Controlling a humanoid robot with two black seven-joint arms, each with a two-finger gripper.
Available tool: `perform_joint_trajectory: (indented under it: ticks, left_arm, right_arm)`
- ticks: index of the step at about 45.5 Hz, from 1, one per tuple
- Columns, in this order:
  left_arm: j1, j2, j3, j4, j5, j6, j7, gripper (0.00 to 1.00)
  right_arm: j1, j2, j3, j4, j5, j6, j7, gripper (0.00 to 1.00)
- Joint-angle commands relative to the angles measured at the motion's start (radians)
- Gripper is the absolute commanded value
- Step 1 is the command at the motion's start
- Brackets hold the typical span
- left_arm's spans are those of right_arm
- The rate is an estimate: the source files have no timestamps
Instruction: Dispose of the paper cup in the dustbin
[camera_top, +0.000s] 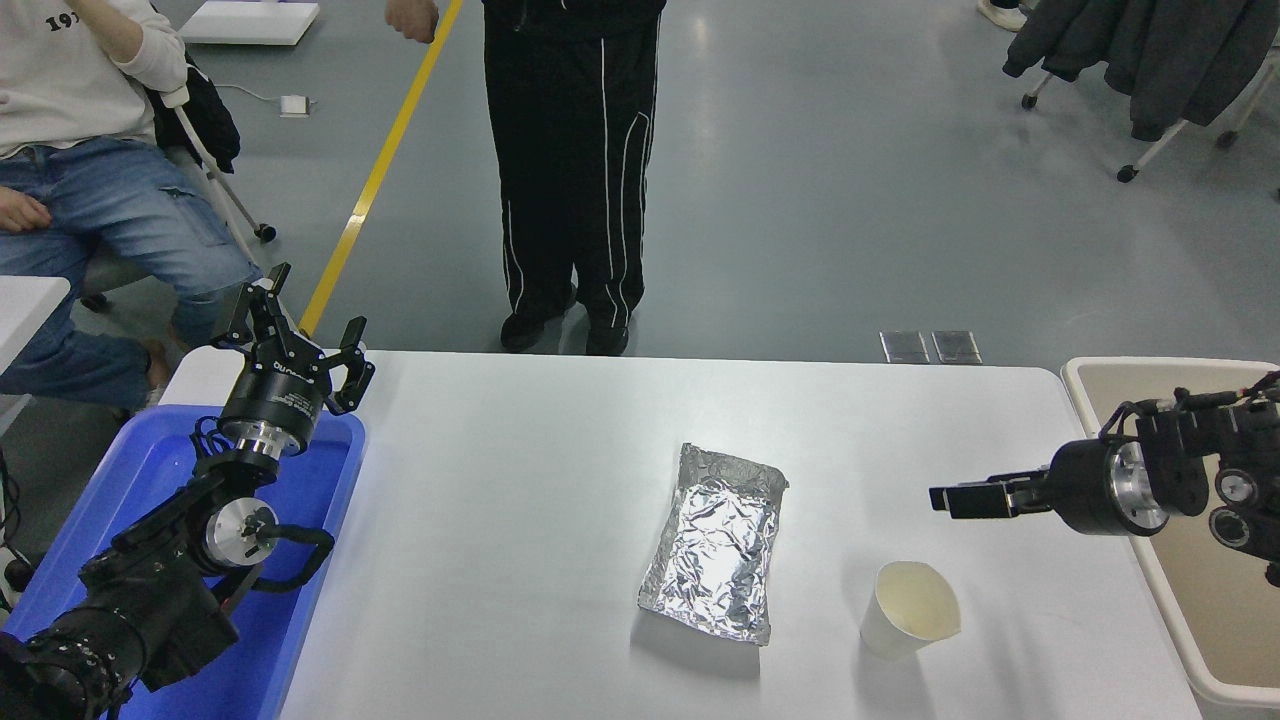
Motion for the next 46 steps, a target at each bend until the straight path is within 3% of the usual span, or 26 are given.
perform_joint_trajectory:
  ticks: [1,24,35,42,46]
  left_arm:
    - [0.0,0.0,0.0,0.0,0.0,0.0,0.0,1.0]
    - [0.0,0.0,0.0,0.0,0.0,0.0,0.0,1.0]
    - [0.0,0.0,0.0,0.001,0.0,0.0,0.0,1.0]
    - [0.0,0.0,0.0,0.0,0.0,0.0,0.0,1.0]
    - [0.0,0.0,0.001,0.0,0.0,0.0,0.0,1.0]
  right_arm:
    - [-0.037,0.022,-0.042,0.015,-0.053,0.002,0.0,0.99]
    - [-0.088,0.055,-0.034,0.002,-0.051,-0.01,0.0,0.99]
    - [-0.157,0.096,-0.029,-0.081,-0.045,-0.078,0.0,0.97]
    - [-0.167,0.125,-0.029,-0.136,-0.039,-0.093,0.0,0.77]
    - [-0.172,0.125,-0.031,-0.144,-0.039,-0.093,0.0,0.51]
